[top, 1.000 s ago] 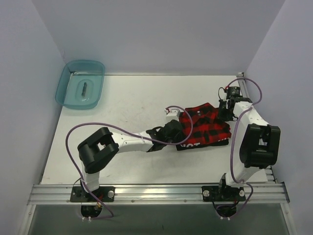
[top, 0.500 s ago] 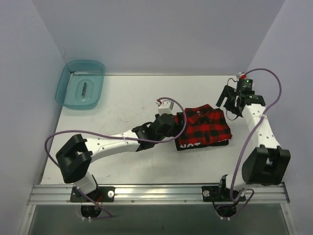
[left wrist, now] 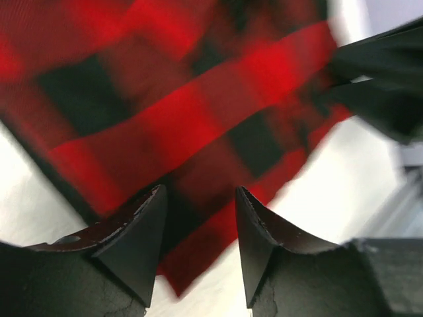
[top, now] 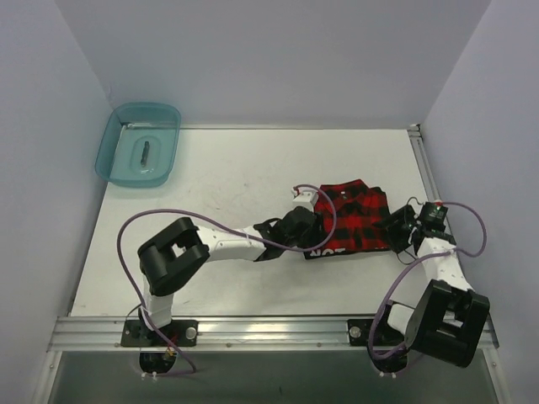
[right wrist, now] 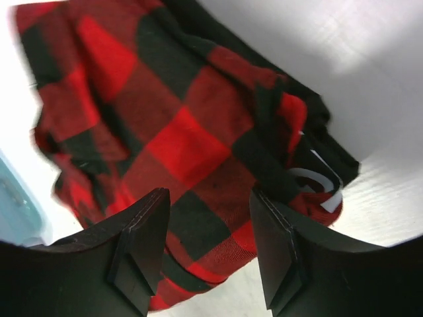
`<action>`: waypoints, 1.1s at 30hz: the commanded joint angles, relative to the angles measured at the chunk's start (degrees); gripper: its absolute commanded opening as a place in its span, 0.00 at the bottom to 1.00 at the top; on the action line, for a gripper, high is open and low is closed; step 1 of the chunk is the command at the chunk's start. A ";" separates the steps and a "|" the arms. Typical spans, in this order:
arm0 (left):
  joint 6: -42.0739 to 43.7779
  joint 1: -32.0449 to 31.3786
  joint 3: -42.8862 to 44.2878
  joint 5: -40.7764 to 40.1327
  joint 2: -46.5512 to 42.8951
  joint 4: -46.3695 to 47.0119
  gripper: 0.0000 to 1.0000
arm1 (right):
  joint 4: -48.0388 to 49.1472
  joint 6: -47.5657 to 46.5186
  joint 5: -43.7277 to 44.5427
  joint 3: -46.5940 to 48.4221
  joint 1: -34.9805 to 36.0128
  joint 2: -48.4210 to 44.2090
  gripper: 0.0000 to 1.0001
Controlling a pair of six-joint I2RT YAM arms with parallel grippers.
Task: Fold and stack the long sleeve shirts
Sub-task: Neatly place the folded shirt to the corner
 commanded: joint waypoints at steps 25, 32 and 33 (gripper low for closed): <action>15.44 38.22 -7.59 12.05 -36.24 -36.46 0.97 | -7.25 24.95 -0.09 -20.14 5.31 -33.26 1.00; 18.71 52.41 -21.20 15.58 -42.74 -32.53 0.98 | 7.95 31.72 0.16 -30.42 8.29 -32.03 1.00; 18.63 53.20 -21.92 16.19 -42.75 -32.35 0.97 | 9.97 31.90 1.48 -31.30 8.91 -31.85 1.00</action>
